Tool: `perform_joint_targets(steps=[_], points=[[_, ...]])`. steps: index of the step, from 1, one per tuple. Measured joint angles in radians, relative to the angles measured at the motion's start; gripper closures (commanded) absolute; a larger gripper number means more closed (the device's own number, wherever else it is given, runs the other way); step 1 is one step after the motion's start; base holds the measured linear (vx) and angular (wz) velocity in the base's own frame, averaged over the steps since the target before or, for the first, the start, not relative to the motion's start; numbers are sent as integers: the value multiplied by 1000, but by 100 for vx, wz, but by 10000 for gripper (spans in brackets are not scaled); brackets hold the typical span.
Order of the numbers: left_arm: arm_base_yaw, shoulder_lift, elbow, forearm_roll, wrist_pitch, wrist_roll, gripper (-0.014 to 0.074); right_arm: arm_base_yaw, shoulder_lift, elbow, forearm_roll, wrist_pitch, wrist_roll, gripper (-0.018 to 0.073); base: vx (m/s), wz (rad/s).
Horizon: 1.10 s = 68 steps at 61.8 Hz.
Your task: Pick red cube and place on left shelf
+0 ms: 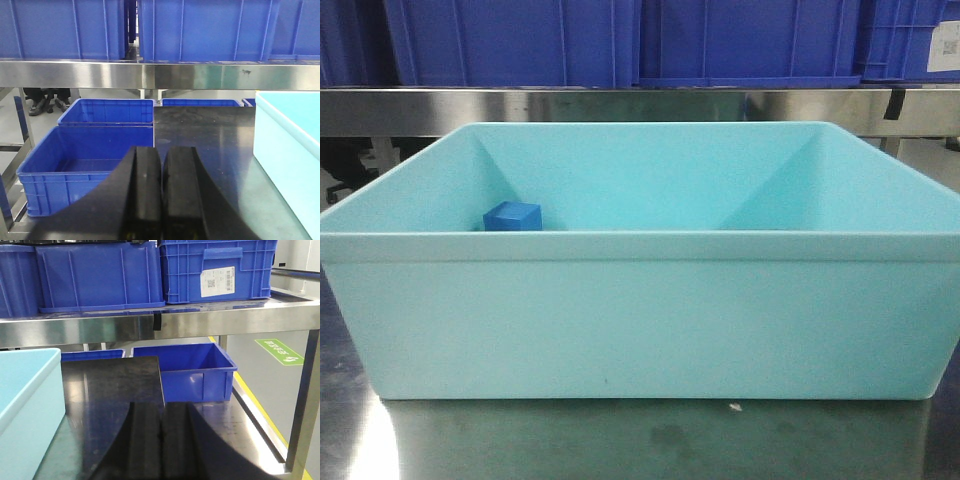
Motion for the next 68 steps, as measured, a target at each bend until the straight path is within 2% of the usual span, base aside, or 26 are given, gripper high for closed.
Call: perform_joint_targets(steps=[14, 20, 28, 42, 56, 68], points=[[0, 0, 0, 0, 0, 0, 496, 0, 0, 0, 0, -110, 0, 514, 0, 0], [0, 0, 0, 0, 0, 0, 495, 0, 0, -30, 0, -105, 0, 514, 0, 0], [0, 0, 0, 0, 0, 0, 495, 0, 7, -180, 0, 34, 0, 514, 2, 11], [0, 0, 0, 0, 0, 0, 496, 8, 207, -595, -2, 385, 0, 514, 0, 0], [0, 0, 0, 0, 0, 0, 496, 184, 432, -877, 22, 559, 0, 510, -1, -6], [0, 0, 0, 0, 0, 0, 495, 362, 651, -1016, 72, 705, 0, 505, 0, 0]])
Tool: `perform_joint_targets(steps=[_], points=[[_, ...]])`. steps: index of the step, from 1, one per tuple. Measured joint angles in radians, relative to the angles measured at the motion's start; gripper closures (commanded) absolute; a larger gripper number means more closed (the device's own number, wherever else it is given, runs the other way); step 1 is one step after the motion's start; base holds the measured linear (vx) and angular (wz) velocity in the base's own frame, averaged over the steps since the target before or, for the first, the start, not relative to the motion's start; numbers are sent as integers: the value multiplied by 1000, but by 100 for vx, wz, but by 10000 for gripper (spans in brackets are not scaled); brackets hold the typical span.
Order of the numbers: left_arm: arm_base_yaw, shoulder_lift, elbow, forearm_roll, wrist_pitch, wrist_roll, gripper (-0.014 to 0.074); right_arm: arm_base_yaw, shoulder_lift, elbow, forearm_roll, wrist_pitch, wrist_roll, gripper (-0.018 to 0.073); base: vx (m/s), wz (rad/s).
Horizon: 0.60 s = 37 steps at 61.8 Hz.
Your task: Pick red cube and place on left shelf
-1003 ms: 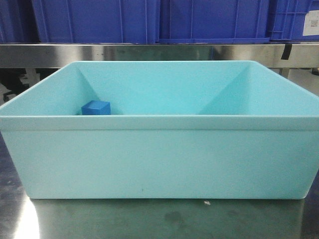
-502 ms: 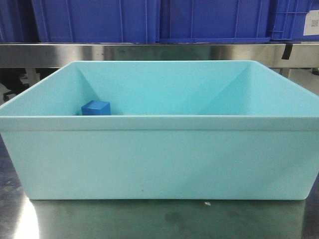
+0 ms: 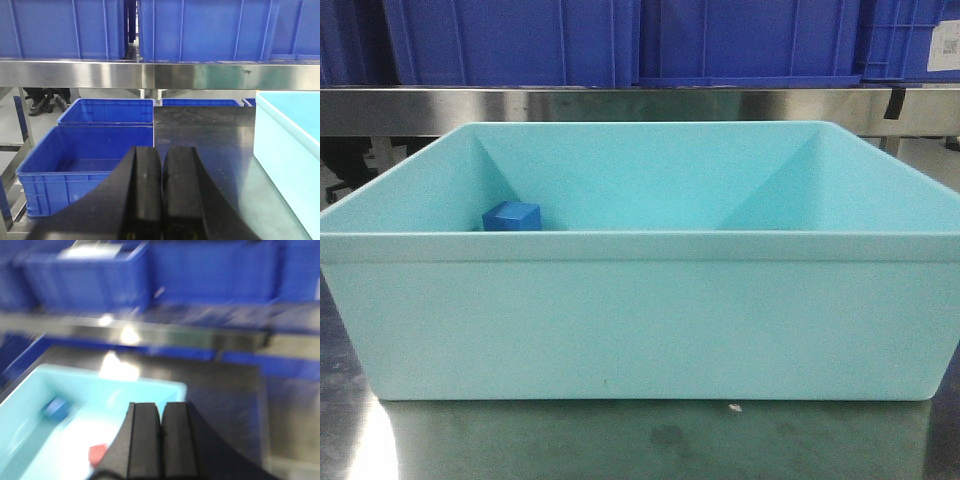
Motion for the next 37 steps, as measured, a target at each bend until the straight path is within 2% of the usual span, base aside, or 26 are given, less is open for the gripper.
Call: perform_joint_targets(steps=[21, 28, 37], points=[[0, 0, 0, 0, 0, 0, 495, 316, 442, -126, 18, 29, -2, 505, 0, 0], [0, 0, 0, 0, 0, 0, 495, 383, 589, -179, 20, 29, -2, 505, 0, 0], [0, 0, 0, 0, 0, 0, 495, 410, 753, -258, 27, 45, 22, 505, 0, 0]])
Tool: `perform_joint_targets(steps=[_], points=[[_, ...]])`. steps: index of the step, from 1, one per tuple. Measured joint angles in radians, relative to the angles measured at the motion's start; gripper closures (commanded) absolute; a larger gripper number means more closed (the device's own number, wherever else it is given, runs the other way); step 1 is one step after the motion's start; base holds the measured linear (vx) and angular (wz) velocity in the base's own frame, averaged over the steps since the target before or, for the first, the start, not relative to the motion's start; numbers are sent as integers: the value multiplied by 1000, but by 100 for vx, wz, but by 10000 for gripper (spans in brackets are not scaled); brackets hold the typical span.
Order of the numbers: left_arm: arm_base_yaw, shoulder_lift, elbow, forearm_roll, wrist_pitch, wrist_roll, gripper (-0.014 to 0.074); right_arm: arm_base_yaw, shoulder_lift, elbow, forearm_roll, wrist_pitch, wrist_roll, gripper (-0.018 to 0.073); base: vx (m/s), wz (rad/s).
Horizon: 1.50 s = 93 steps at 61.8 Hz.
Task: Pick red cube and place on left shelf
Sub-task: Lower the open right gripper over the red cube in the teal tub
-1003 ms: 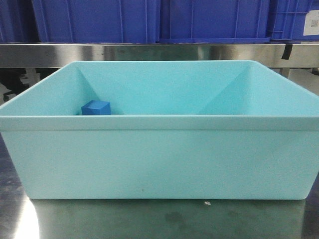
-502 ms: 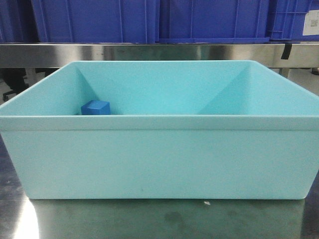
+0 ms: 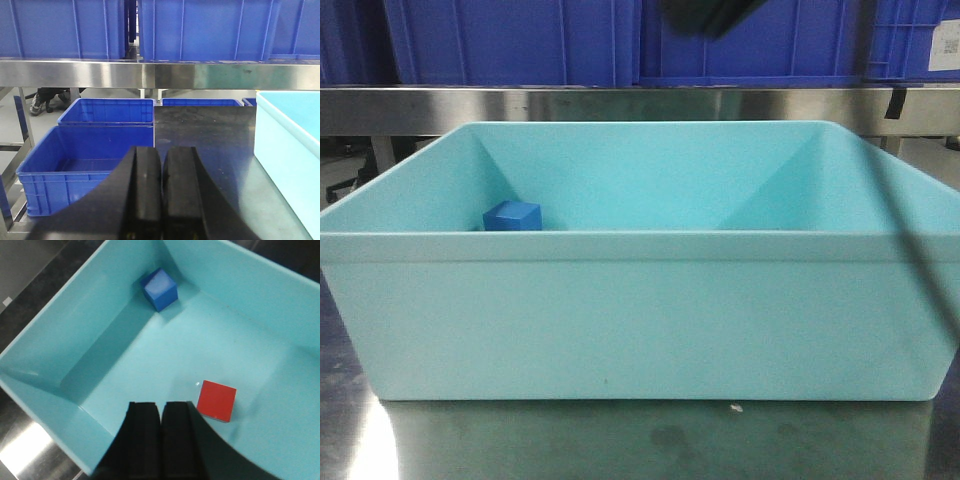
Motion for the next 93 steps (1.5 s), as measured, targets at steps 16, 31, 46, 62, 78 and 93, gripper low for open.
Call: perform_joint_targets(steps=[16, 31, 46, 62, 78, 93], points=[[0, 0, 0, 0, 0, 0, 496, 2, 172, -118, -53, 87, 84, 505, 0, 0], [0, 0, 0, 0, 0, 0, 495, 2, 234, -163, -135, 179, 116, 340, 0, 0], [0, 0, 0, 0, 0, 0, 496, 0, 235, -165, -147, 194, 129, 109, 0, 0], [0, 0, 0, 0, 0, 0, 496, -16, 257, -166, -151, 199, 146, 60, 0, 0], [0, 0, 0, 0, 0, 0, 495, -16, 351, -167, -153, 223, 151, 60, 0, 0], [0, 0, 0, 0, 0, 0, 495, -16, 417, -167, -168, 218, 151, 60, 0, 0]])
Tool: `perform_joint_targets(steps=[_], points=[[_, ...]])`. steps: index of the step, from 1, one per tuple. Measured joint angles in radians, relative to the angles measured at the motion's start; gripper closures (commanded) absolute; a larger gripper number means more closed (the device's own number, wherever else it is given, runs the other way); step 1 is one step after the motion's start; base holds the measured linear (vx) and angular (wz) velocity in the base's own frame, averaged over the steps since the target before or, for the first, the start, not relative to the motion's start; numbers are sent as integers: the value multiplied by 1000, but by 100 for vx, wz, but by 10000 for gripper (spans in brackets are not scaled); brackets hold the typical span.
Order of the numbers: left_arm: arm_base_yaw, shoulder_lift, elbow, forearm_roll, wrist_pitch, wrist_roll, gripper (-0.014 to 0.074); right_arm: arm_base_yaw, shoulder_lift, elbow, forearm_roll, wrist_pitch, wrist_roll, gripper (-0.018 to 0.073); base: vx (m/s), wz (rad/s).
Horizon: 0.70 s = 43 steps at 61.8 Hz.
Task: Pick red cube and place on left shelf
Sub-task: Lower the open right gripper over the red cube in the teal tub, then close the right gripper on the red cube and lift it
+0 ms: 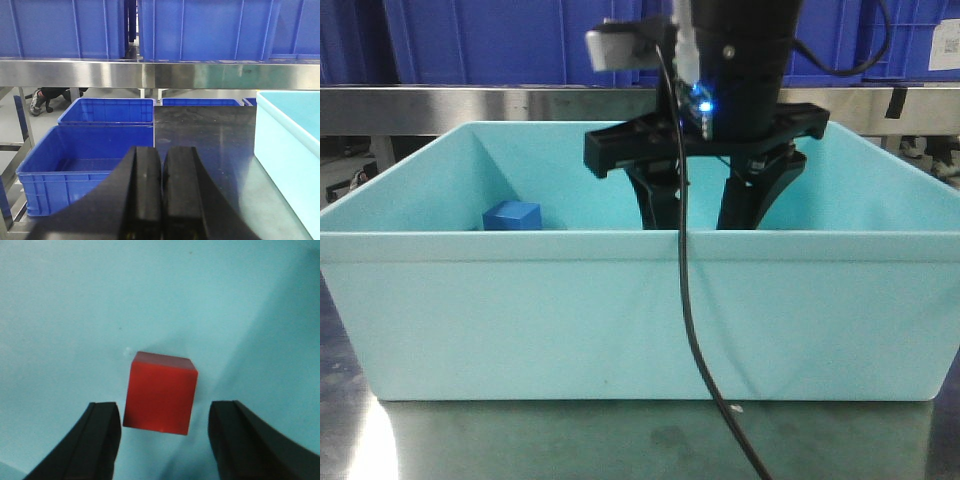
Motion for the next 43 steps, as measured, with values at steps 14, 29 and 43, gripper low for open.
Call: perform_joint_targets(steps=[14, 29, 43], points=[[0, 0, 0, 0, 0, 0, 496, 0, 32, 0, 0, -37, 2, 60, 0, 0], [0, 0, 0, 0, 0, 0, 496, 0, 67, 0, 0, -66, 2, 72, 0, 0], [0, 0, 0, 0, 0, 0, 496, 0, 69, 0, -1, -72, 2, 348, 0, 0]])
